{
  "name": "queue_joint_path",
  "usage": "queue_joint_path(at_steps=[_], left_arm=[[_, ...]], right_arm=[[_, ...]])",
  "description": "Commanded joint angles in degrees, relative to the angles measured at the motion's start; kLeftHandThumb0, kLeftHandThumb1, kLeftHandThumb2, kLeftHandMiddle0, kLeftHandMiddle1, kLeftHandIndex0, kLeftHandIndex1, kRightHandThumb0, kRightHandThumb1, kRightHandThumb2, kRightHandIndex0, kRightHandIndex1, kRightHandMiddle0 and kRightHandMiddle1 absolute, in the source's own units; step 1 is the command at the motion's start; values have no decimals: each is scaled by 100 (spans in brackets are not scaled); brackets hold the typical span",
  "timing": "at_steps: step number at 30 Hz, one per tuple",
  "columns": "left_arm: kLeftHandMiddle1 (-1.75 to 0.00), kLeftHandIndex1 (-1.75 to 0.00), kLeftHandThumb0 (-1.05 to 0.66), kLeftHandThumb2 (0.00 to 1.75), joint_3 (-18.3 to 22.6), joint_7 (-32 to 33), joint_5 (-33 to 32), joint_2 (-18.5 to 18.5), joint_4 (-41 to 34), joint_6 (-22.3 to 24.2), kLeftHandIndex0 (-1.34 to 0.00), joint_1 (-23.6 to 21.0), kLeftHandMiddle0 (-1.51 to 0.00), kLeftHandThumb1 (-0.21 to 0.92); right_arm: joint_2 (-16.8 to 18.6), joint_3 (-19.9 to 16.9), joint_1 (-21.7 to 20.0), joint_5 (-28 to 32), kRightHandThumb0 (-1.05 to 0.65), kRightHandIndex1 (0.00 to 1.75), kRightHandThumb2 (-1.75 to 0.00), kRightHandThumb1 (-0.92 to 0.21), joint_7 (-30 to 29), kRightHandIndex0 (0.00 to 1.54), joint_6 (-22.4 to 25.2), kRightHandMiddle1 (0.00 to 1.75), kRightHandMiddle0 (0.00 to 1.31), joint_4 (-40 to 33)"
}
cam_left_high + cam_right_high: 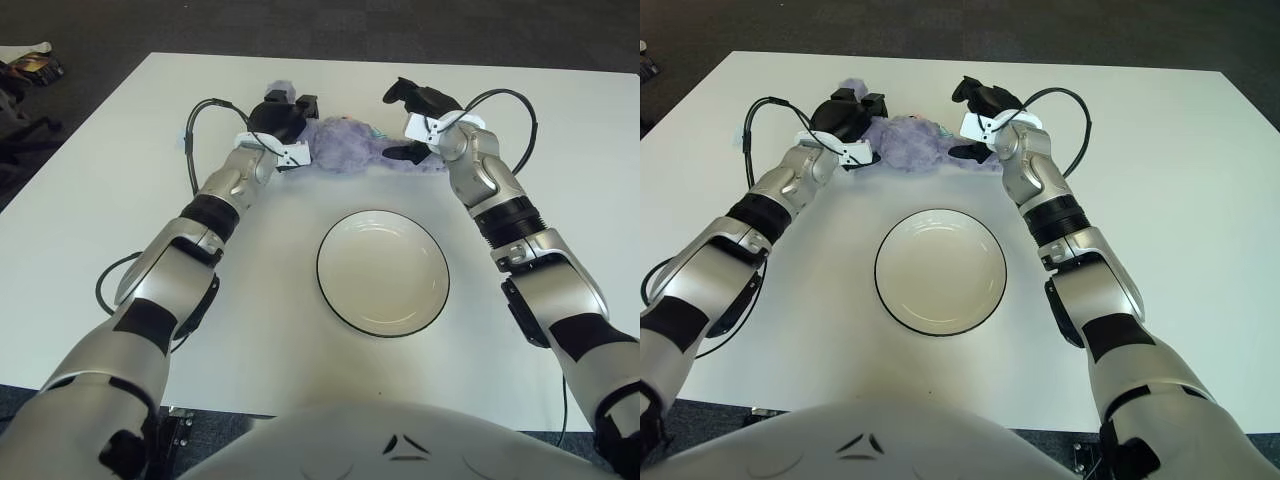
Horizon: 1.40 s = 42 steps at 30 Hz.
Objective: Put the doll into the plate.
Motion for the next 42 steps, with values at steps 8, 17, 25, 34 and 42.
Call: queue_joint_path(at_steps=[8,17,25,34,42], left_arm=[[-175,-175,52,148,42,-373,-36,-115,-421,206,-79,373,-71,18],[-175,-175,52,148,216,-493,-223,-305,-809,492,-78,532,-71,18],[-175,-175,52,148,363,-587,-385,-550,-814,698,-79,477,-71,18],[-175,-175,52,148,481,-665,-515,-651,-896,789,-80,487,-72,18],[-175,-175,53,149,434,-572,-422,-652,-843,707,-79,424,-72,17]], right_arm=[[50,33,-212,83,-57,96,-96,-32,-133,13,-202,83,0,479],[142,-33,-337,271,-60,98,-93,-34,-203,15,-362,81,0,919],[124,-22,-318,398,-60,98,-91,-35,122,15,-115,67,0,720],[106,42,-309,355,-63,98,-89,-38,558,13,281,53,0,464],[63,42,-257,417,-61,97,-88,-37,957,14,495,50,0,234]])
